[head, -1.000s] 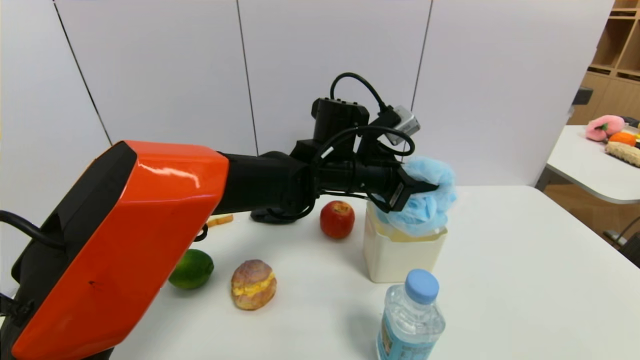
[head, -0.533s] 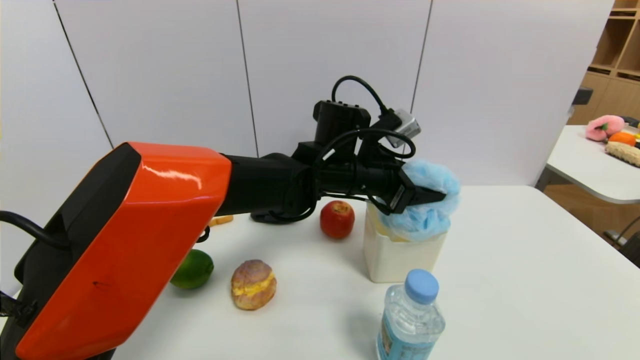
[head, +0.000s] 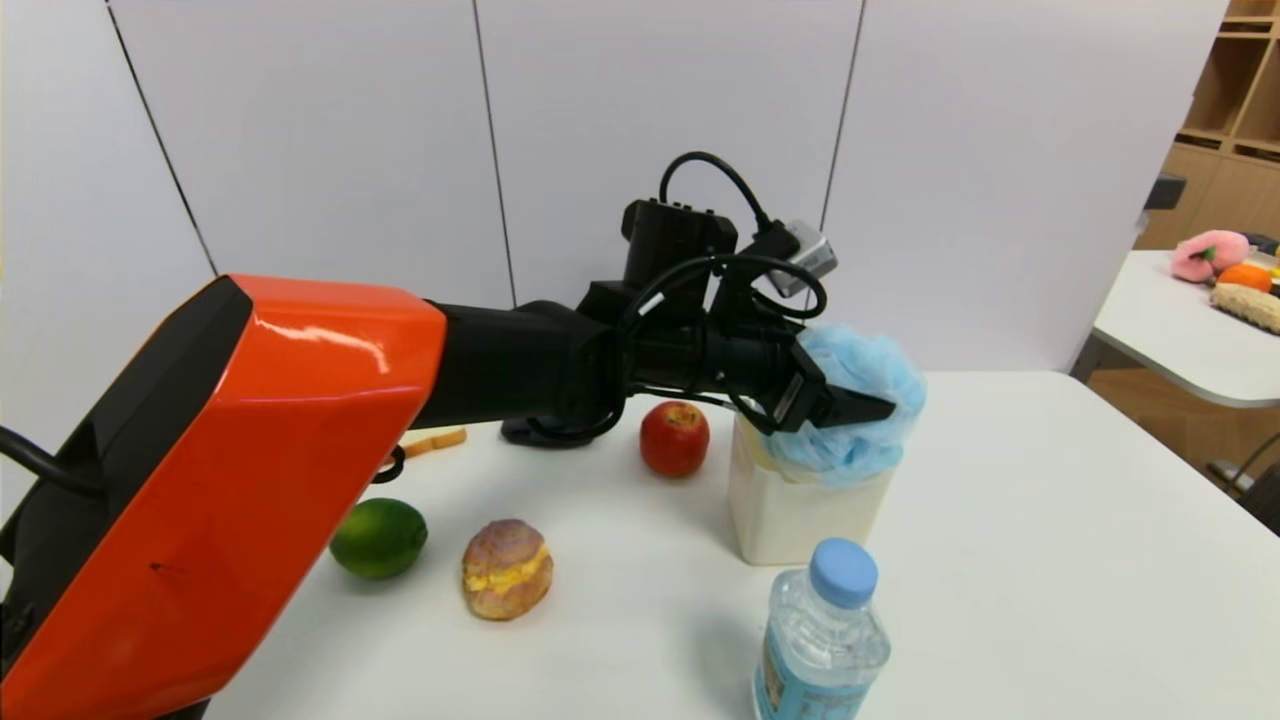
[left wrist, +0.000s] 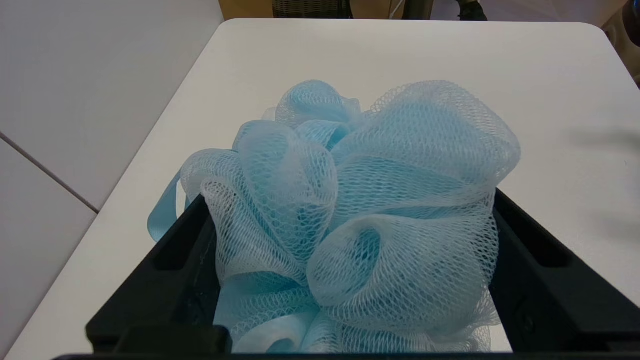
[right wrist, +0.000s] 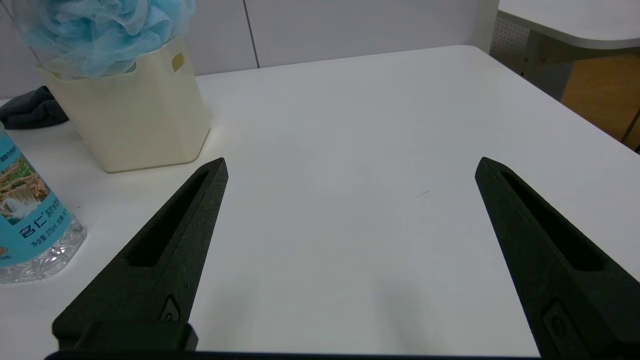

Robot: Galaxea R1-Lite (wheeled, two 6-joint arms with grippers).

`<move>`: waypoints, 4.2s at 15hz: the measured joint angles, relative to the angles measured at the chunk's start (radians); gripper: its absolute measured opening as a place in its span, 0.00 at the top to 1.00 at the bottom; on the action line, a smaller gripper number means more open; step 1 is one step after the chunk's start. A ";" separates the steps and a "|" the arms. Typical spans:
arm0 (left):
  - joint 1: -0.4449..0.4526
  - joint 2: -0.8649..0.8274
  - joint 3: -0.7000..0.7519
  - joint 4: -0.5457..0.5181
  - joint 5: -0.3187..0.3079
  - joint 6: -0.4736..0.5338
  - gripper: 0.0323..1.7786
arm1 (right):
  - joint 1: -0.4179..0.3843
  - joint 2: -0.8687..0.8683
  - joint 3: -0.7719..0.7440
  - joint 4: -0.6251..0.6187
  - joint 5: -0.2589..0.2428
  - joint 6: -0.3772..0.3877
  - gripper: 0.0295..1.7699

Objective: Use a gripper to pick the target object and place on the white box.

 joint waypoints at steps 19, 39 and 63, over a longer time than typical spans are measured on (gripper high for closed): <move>0.280 -0.589 0.449 -0.005 0.223 -0.021 0.06 | 0.000 0.000 0.000 0.000 0.000 0.001 0.03; 0.679 -1.600 1.613 -0.683 0.709 -0.217 0.05 | 0.000 0.000 0.000 0.000 0.000 0.001 0.03; 0.743 -2.266 1.846 0.191 0.683 -0.231 0.05 | 0.000 0.000 0.000 0.000 0.000 0.000 0.03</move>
